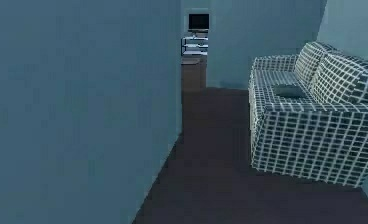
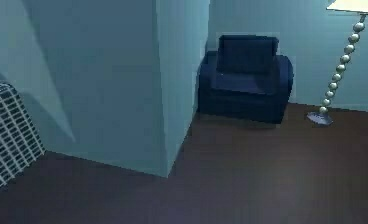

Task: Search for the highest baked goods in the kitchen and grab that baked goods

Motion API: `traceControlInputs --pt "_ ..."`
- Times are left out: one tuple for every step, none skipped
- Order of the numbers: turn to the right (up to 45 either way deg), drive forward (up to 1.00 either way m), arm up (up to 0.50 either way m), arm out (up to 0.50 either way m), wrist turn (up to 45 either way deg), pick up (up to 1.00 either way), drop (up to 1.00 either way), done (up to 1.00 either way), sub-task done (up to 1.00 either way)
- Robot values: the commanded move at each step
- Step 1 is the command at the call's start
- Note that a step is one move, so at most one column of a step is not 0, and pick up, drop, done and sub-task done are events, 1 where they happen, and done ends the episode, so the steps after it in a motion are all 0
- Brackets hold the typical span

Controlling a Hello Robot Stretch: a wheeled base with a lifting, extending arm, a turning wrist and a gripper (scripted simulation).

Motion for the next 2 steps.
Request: traceControlInputs --pt "0.0 1.0 0.0 0.0 0.0 0.0 0.0 0.0 0.0" --pt "6.0 0.0 0.0 0.0 0.0 0.0 0.0 0.0 0.0"
